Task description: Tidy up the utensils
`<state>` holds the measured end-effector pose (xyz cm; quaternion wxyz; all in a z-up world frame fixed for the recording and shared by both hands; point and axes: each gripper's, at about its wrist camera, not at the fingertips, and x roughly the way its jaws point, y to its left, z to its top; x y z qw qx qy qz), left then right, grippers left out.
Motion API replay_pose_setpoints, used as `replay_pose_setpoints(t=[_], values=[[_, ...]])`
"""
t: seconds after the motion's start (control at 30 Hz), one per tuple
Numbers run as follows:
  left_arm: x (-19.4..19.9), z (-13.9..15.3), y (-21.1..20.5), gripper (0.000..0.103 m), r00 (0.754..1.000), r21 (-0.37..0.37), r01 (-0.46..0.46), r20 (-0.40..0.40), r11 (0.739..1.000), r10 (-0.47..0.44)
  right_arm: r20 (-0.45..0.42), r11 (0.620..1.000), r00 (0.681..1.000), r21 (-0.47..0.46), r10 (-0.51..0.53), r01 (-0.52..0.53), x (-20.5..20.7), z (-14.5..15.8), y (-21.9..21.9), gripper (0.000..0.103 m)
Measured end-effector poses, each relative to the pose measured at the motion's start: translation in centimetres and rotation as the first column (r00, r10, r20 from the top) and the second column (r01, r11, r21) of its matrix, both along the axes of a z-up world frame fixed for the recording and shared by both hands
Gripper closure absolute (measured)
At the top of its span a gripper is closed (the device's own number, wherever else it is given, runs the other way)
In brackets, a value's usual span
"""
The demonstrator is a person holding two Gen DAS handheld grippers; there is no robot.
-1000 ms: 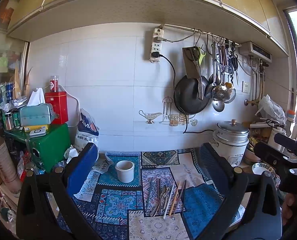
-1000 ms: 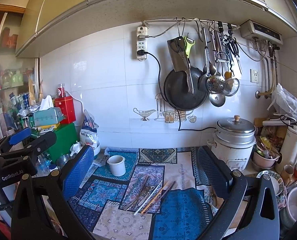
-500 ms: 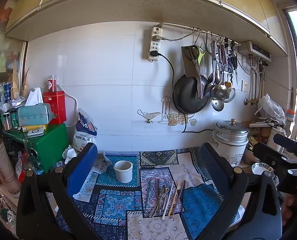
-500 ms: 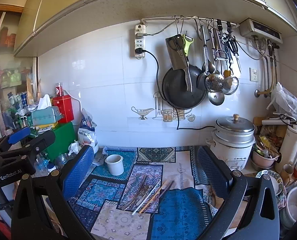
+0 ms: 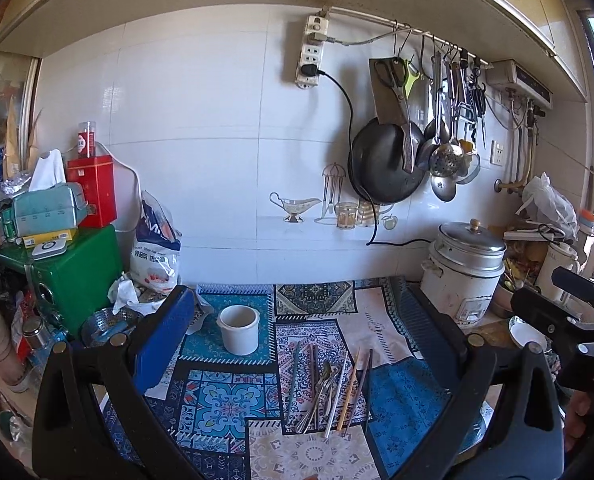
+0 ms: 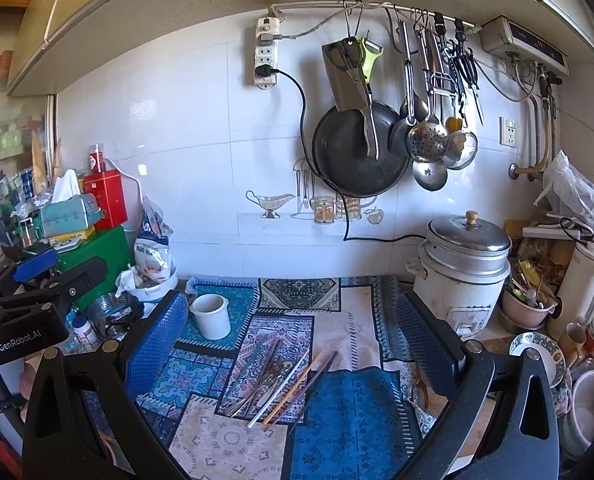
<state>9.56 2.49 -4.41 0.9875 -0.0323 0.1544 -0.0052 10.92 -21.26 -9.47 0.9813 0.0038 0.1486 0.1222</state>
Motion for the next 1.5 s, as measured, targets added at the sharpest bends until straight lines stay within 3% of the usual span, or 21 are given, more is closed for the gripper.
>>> replay_pose_setpoints(t=[0.2, 0.37, 0.43, 0.63, 0.77, 0.93, 1.0, 1.17, 1.3, 1.5], values=[[6.4, -4.4, 1.1, 0.0, 0.989, 0.002, 0.024, -0.146, 1.0, -0.023, -0.126, 0.997, 0.99, -0.054, -0.062, 0.056, 5.0, -3.5, 0.6, 0.0], [12.2, -9.2, 2.1, 0.001, 0.954, -0.02, 0.047, -0.295, 0.999, -0.051, -0.243, 0.987, 0.959, -0.1, -0.144, 0.122, 9.2, -7.1, 0.4, 0.0], [14.3, -11.4, 2.3, 0.006, 0.936, -0.001, 0.057, -0.347, 0.998, -0.054, -0.292, 0.982, 0.94, -0.118, -0.174, 0.145, 10.9, -8.8, 0.1, 0.0], [20.4, -19.3, 2.7, 0.023, 0.838, 0.017, 0.112, -0.539, 0.994, -0.085, -0.432, 0.964, 0.866, -0.187, -0.253, 0.188, 15.1, -14.0, -0.1, 0.005], [22.9, -23.6, 2.2, 0.027, 0.769, 0.022, 0.167, -0.628, 0.986, -0.116, -0.537, 0.965, 0.803, -0.186, -0.258, 0.186, 16.9, -17.2, 0.0, 0.013], [25.2, -27.0, 1.2, 0.032, 0.71, 0.032, 0.244, -0.687, 0.969, -0.155, -0.64, 0.974, 0.735, -0.117, -0.225, 0.196, 18.7, -20.5, 0.2, 0.025], [26.2, -28.1, 1.1, 0.034, 0.689, 0.018, 0.269, -0.702, 0.963, -0.179, -0.66, 0.976, 0.722, -0.09, -0.208, 0.199, 19.2, -21.5, 0.5, 0.029], [29.1, -30.4, 0.7, 0.05, 0.636, 0.032, 0.318, -0.749, 0.948, -0.188, -0.698, 0.977, 0.69, -0.068, -0.19, 0.2, 20.6, -23.3, 1.7, 0.039], [31.0, -31.5, 0.6, 0.057, 0.59, -0.017, 0.344, -0.774, 0.939, -0.23, -0.732, 0.981, 0.669, 0.003, -0.129, 0.193, 21.7, -24.2, 2.3, 0.051], [32.1, -31.7, 0.7, 0.068, 0.576, -0.041, 0.351, -0.778, 0.935, -0.25, -0.746, 0.987, 0.665, 0.081, -0.034, 0.141, 23.4, -24.9, 4.9, 0.058]])
